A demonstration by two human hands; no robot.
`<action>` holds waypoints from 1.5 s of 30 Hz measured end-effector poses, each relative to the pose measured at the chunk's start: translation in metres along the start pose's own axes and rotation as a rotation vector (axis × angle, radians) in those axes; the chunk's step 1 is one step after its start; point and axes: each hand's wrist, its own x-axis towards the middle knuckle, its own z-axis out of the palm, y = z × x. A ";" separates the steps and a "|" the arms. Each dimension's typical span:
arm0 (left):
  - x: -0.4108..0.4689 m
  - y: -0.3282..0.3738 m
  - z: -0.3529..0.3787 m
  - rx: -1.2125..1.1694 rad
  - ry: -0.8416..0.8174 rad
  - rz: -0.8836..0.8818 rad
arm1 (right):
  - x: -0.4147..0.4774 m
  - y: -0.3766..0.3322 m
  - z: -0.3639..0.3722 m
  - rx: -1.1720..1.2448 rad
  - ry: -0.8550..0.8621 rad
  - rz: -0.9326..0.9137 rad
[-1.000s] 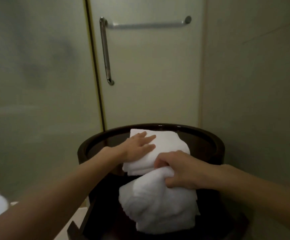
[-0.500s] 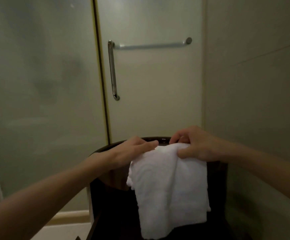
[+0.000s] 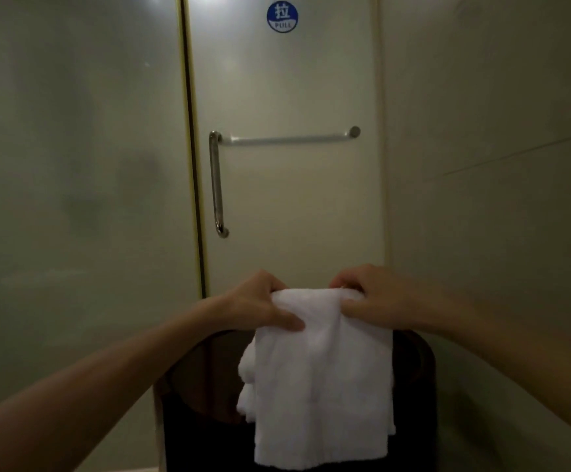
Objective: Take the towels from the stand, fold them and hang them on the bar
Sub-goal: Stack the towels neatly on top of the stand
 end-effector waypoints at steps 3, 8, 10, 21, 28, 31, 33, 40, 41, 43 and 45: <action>0.006 0.006 -0.008 -0.005 0.004 -0.023 | -0.006 0.003 -0.006 -0.027 -0.034 0.032; 0.014 0.010 -0.028 -0.222 0.008 -0.119 | -0.007 0.005 -0.029 0.041 0.033 0.063; 0.017 0.012 -0.039 -0.358 0.046 -0.157 | -0.001 0.004 -0.038 0.155 0.102 0.079; 0.050 0.008 -0.074 -0.250 0.316 -0.013 | 0.065 0.002 -0.032 0.161 0.529 0.065; 0.059 -0.029 -0.041 0.266 0.572 0.158 | 0.075 0.011 0.028 -0.083 0.616 -0.057; 0.040 -0.053 -0.009 0.479 0.488 0.166 | 0.050 0.016 0.058 -0.225 0.471 -0.096; 0.021 -0.068 0.009 0.563 0.364 0.205 | 0.026 0.018 0.073 -0.311 0.347 -0.184; -0.017 -0.077 0.041 0.553 0.095 0.209 | -0.017 0.020 0.085 -0.267 0.194 -0.314; -0.019 -0.077 0.043 0.577 0.053 0.214 | -0.019 0.021 0.084 -0.266 0.180 -0.312; -0.020 -0.077 0.046 0.620 -0.038 0.208 | -0.022 0.022 0.084 -0.274 0.149 -0.323; -0.018 -0.076 0.048 0.603 -0.071 0.165 | -0.020 0.021 0.082 -0.280 0.128 -0.325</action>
